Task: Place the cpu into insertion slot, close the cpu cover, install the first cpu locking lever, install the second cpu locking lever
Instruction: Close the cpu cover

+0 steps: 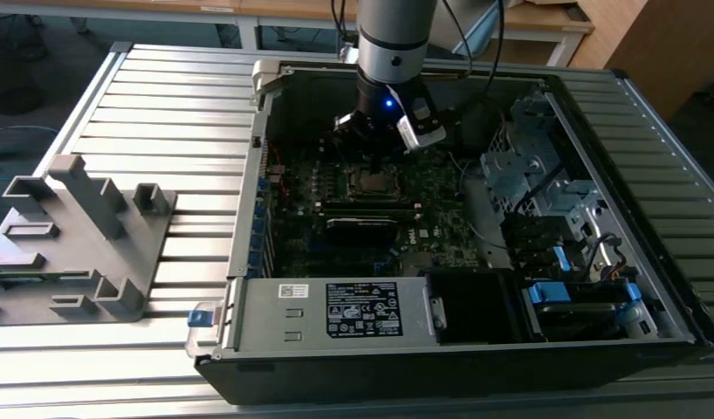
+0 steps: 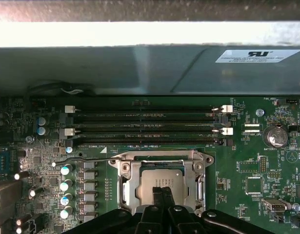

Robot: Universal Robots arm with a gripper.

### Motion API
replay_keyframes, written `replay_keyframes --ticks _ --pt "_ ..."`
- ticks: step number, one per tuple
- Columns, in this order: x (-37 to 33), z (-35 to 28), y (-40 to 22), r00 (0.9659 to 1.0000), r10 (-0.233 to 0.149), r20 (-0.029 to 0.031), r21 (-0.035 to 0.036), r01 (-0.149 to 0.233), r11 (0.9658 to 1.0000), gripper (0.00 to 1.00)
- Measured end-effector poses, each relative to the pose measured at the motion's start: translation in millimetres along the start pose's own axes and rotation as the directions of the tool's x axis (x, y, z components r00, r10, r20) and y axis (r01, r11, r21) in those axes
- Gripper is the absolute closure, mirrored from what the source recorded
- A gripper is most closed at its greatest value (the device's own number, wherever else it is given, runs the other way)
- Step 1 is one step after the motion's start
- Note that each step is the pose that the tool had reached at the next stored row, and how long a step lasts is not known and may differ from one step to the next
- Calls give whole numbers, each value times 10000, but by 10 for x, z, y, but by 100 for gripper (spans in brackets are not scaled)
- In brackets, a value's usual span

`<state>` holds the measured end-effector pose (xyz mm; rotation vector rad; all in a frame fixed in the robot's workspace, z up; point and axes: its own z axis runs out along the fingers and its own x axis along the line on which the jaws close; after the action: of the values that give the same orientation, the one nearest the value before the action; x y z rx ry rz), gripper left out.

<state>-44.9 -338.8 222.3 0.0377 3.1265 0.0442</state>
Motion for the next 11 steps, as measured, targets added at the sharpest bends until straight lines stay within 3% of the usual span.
replay_keyframes --ticks 6,11 --pt "0 0 0 10000 -1 27 -1 1 10000 89" --pt "18 -1 -1 9999 -4 141 -3 4 10000 89"
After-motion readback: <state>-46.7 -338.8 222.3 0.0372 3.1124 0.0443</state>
